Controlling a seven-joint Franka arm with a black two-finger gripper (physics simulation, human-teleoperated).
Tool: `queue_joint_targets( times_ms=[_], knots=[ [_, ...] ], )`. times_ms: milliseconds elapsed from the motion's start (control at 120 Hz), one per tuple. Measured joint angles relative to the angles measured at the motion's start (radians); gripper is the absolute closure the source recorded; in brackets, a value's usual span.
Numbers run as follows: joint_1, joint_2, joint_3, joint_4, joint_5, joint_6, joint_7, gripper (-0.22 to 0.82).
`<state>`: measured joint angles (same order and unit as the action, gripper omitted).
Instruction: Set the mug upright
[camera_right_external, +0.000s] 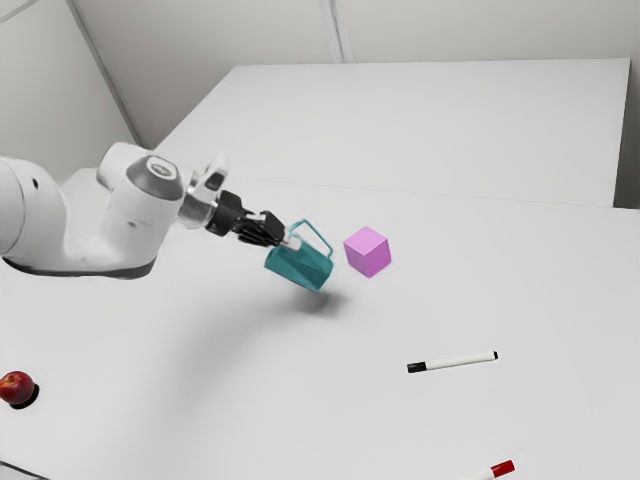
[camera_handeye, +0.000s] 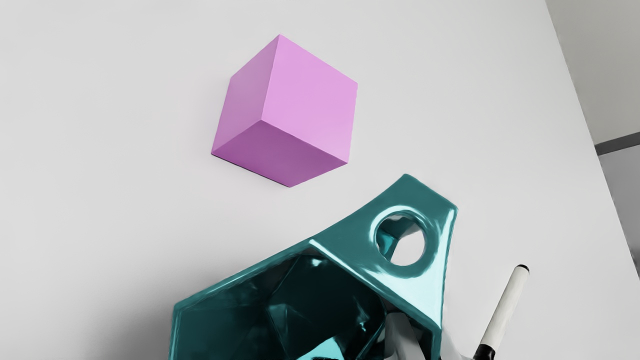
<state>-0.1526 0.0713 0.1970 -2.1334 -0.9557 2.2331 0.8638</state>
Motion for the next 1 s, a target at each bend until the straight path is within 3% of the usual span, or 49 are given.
queue_joint_targets(
  times_ms=[275,617,817,1000],
  knots=[
    [0.006,0.031,0.000,0.102,0.592,0.010,-0.170,0.79],
    [0.006,0.134,-0.002,0.109,0.725,0.041,-0.390,0.78],
    [0.007,0.143,-0.002,0.112,0.721,0.048,-0.474,0.37],
    [0.007,0.133,-0.002,0.145,0.723,0.045,-0.535,0.16]
  ],
)
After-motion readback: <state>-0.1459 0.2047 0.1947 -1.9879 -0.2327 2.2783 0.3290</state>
